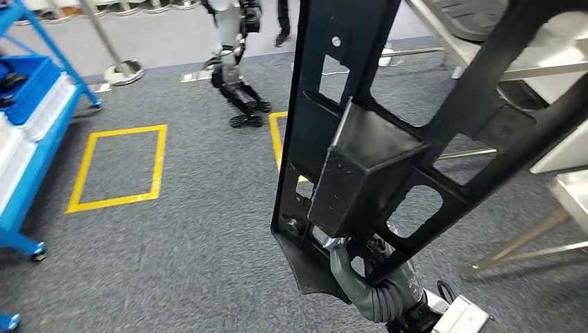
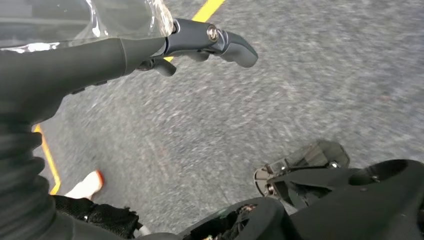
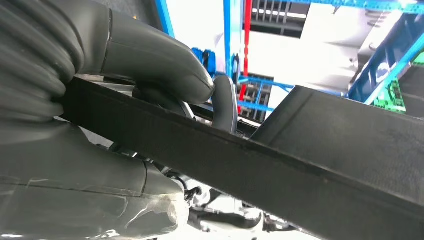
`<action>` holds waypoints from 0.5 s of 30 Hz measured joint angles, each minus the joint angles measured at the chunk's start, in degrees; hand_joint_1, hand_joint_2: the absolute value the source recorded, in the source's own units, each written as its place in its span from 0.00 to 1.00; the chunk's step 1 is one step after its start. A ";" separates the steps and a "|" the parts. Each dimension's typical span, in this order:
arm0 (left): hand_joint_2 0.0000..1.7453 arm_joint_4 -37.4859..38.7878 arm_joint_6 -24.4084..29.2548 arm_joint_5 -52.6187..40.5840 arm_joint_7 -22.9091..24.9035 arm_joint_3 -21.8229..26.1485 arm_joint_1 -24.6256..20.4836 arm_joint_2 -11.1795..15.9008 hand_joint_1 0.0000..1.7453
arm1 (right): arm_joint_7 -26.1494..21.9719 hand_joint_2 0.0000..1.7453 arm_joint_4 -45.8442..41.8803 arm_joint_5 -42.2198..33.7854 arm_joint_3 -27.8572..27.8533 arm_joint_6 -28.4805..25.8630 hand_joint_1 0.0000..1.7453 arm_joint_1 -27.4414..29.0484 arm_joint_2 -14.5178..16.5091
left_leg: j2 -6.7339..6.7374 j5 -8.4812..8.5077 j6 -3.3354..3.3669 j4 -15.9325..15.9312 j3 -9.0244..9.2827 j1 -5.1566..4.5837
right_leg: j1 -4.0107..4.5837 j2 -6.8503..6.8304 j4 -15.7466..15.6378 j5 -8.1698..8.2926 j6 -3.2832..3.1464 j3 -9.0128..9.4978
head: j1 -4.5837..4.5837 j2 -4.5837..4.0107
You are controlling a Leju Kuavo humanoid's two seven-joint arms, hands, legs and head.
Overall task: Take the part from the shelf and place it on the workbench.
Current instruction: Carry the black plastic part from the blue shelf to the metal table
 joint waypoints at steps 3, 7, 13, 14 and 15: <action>1.00 0.01 0.97 0.31 -1.55 -0.02 -0.07 -0.01 0.00 | -0.85 1.00 -0.05 -0.67 0.20 0.27 1.00 -0.37 -0.02 | -2.89 6.52 1.15 -11.04 3.96 -0.43 | 0.23 2.43 0.07 -0.02 0.04 0.27 | 0.00 0.00; 1.00 0.02 1.35 0.70 -2.40 -0.03 -0.29 -0.22 0.00 | -1.10 1.00 -0.08 -1.17 0.50 0.43 1.00 -0.58 -0.07 | -4.05 8.44 1.44 -16.19 5.81 -0.65 | 0.03 5.02 -0.03 0.29 0.88 -0.29 | 0.04 0.00; 1.00 0.02 1.22 -0.12 -3.13 -0.18 -0.20 -0.62 0.00 | -2.37 1.00 -0.09 -1.73 0.74 0.34 1.00 -0.51 -0.33 | 0.23 9.05 2.52 -17.17 6.34 -0.58 | 0.00 -2.25 13.75 -6.80 2.15 -6.93 | 0.14 0.00; 1.00 0.03 1.12 -0.49 -3.04 -0.28 -0.14 -0.64 0.00 | -2.93 1.00 -0.08 -2.06 0.77 0.31 1.00 -0.28 -0.33 | 1.01 8.99 2.50 -17.17 6.35 -0.58 | -0.15 -2.50 15.71 -7.17 2.32 -7.86 | 0.15 0.00; 1.00 0.03 1.06 -0.77 -2.78 -0.38 -0.14 -0.64 0.00 | -3.46 1.00 -0.08 -2.36 0.83 0.27 1.00 -0.07 -0.33 | 1.75 8.91 2.43 -17.16 6.38 -0.56 | -0.30 -2.72 15.39 -6.43 2.45 -7.65 | 0.15 0.00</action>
